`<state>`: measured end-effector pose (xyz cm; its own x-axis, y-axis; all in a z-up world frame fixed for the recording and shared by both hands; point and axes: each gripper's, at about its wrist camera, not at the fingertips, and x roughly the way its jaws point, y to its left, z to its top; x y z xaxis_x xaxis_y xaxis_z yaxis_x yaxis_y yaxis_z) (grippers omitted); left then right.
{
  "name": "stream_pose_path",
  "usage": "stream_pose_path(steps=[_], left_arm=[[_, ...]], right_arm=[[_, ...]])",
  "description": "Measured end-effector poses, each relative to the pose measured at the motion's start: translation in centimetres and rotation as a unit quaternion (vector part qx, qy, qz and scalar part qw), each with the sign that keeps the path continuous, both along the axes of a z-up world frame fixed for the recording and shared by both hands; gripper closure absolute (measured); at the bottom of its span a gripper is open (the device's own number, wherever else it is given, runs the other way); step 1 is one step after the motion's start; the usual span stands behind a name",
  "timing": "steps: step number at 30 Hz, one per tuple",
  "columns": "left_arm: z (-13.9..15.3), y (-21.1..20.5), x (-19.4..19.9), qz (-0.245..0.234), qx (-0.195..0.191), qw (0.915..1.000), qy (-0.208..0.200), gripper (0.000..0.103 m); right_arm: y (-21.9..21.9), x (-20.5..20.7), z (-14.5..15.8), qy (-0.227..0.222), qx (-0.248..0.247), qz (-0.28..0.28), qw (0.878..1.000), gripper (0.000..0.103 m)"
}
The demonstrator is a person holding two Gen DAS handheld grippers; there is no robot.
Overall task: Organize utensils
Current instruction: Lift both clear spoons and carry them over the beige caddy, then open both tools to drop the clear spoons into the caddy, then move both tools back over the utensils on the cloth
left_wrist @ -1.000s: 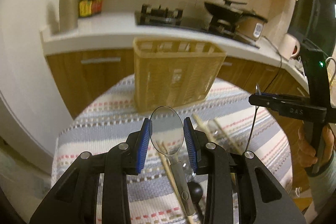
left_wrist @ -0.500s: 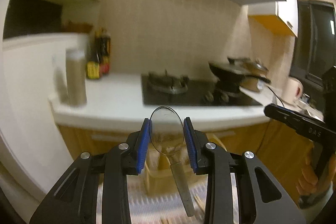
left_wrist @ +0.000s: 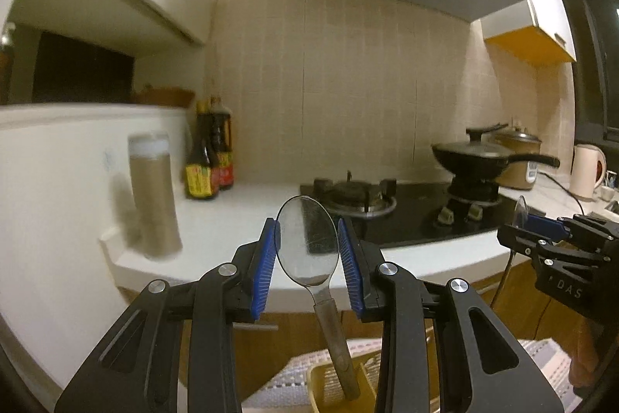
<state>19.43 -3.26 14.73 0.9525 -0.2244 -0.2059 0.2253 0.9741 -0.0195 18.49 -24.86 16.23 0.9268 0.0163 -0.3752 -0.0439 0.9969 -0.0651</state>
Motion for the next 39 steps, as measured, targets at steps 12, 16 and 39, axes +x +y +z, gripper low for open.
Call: stream_pose_path(steps=[12, 16, 39], left_arm=[[-5.5, 0.5, 1.6, -0.017, -0.007, 0.9986, 0.049, 0.072], [-6.2, 0.6, 1.2, -0.021, -0.007, 0.9981, 0.058, 0.071], [-2.0, 3.2, -7.6, -0.105, -0.069, 0.9847, 0.121, 0.055]], right_arm=[[1.1, 2.0, -4.8, 0.059, -0.009, 0.015, 0.998, 0.071], [1.3, 1.7, -5.3, 0.076, -0.008, 0.023, 0.997, 0.071], [-1.8, -6.3, -2.7, 0.148, 0.080, 0.061, 0.984, 0.051]])
